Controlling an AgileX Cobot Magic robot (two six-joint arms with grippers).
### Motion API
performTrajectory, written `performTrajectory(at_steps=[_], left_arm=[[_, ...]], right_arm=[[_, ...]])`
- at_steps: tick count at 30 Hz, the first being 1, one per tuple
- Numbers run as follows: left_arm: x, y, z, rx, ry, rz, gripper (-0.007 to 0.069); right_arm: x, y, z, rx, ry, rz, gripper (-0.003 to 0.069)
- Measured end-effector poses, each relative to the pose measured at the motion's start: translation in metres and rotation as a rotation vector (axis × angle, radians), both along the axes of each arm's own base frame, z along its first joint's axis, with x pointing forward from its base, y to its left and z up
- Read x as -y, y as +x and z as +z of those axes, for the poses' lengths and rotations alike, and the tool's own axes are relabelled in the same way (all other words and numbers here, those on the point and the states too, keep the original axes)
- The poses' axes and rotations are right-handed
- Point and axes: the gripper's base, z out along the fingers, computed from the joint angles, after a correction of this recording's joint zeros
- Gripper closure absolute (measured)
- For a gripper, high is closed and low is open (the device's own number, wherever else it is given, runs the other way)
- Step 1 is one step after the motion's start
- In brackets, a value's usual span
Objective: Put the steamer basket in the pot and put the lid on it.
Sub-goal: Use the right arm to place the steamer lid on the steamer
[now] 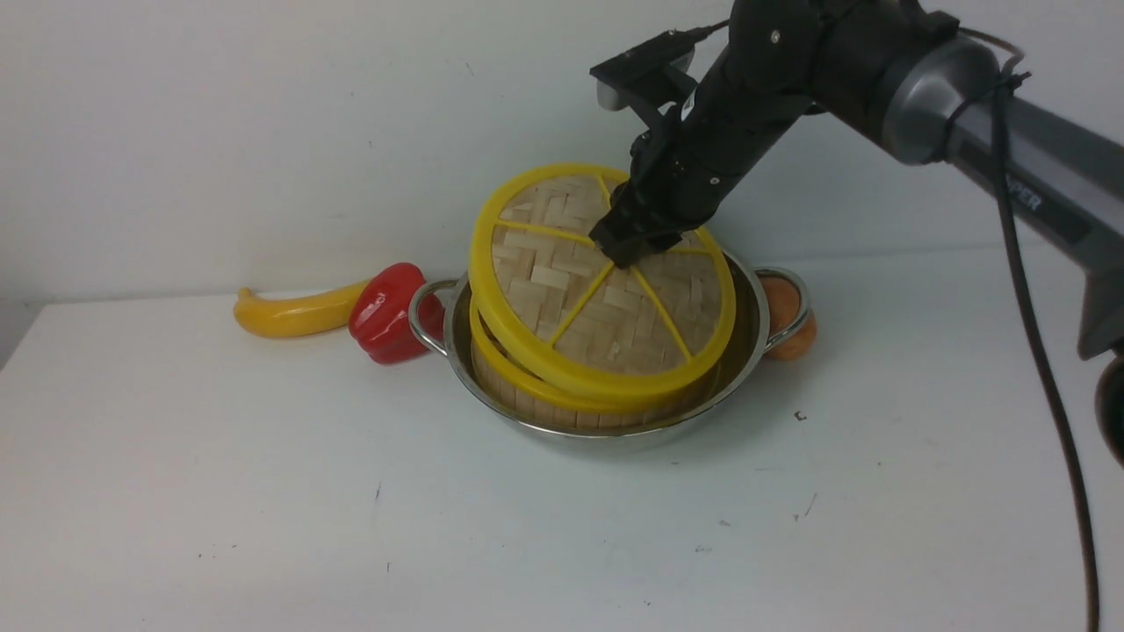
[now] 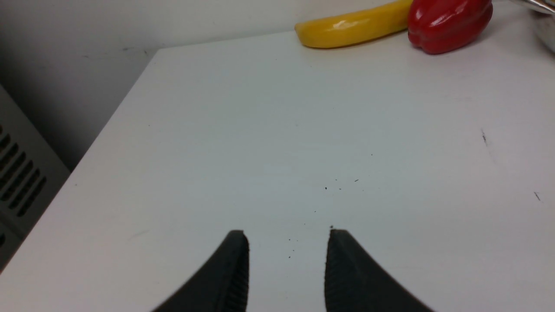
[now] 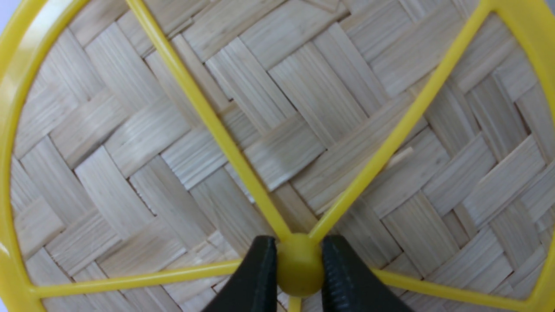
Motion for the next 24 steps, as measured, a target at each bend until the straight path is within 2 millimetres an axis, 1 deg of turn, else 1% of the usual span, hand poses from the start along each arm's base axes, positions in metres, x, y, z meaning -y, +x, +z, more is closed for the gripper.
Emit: performTrajectory(at_steps=[11,17,24], left_arm=[[0.0,0.0,0.0,0.0,0.0,0.0,0.0384],[0.0,0.0,0.0,0.0,0.0,0.0,0.0384],[0.0,0.0,0.0,0.0,0.0,0.0,0.0384]], right_arm=[[-0.001,0.003,0.001,0.029,0.013,-0.004,0.0515],[-0.003,0.008,-0.009,0.035,0.016,-0.01,0.0515],[-0.003,0.008,-0.009,0.033,0.007,-0.003,0.0515]])
